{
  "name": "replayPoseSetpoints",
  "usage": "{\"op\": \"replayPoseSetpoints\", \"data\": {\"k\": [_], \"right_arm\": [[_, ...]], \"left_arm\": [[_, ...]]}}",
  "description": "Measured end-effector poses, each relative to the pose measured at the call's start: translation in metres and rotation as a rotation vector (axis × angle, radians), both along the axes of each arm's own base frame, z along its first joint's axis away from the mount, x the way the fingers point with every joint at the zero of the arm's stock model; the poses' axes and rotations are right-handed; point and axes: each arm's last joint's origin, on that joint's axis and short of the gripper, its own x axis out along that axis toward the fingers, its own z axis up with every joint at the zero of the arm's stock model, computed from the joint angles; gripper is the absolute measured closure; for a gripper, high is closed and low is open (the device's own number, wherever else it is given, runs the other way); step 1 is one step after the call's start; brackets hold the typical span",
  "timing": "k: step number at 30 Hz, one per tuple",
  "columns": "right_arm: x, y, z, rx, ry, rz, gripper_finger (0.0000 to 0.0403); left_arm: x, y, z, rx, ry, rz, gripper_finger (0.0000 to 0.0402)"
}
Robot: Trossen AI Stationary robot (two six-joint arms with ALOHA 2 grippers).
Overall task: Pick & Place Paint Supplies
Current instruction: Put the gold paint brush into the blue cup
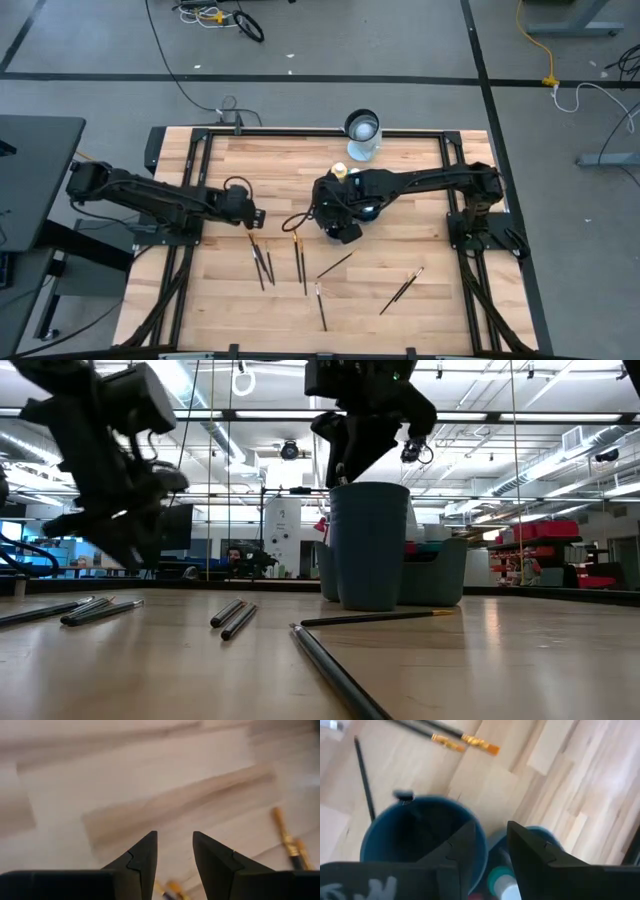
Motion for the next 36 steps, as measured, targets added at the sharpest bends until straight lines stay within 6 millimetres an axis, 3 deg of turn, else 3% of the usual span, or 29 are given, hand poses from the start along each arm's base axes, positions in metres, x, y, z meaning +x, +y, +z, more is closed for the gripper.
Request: {"op": "replayPoseSetpoints", "data": {"k": [8,13,17,24,30,36], "right_arm": [[-0.016,0.009,0.036,0.043,-0.115,-0.026,0.0287],[-0.03,0.012,0.059,0.156,-0.18,-0.041,0.0288],[-0.034,0.014,0.067,0.238,-0.192,-0.027,0.0288],[-0.033,0.017,0.063,0.31,-0.166,-0.026,0.0289],[-0.032,0.027,0.042,0.333,-0.154,-0.009,0.0289],[-0.038,0.04,0.025,0.354,-0.083,-0.026,0.0289]], "left_arm": [[-0.015,-0.014,-0.019,-0.089,0.025,0.076,0.0269],[-0.016,-0.02,-0.02,-0.087,0.013,0.096,0.0269],[-0.016,-0.02,-0.02,-0.051,-0.001,0.123,0.0269],[-0.016,-0.021,-0.024,-0.079,0.03,0.124,0.0269],[-0.012,-0.021,-0.034,-0.059,0.095,0.142,0.0274],[-0.011,-0.022,-0.035,-0.056,0.108,0.138,0.0333]]}}
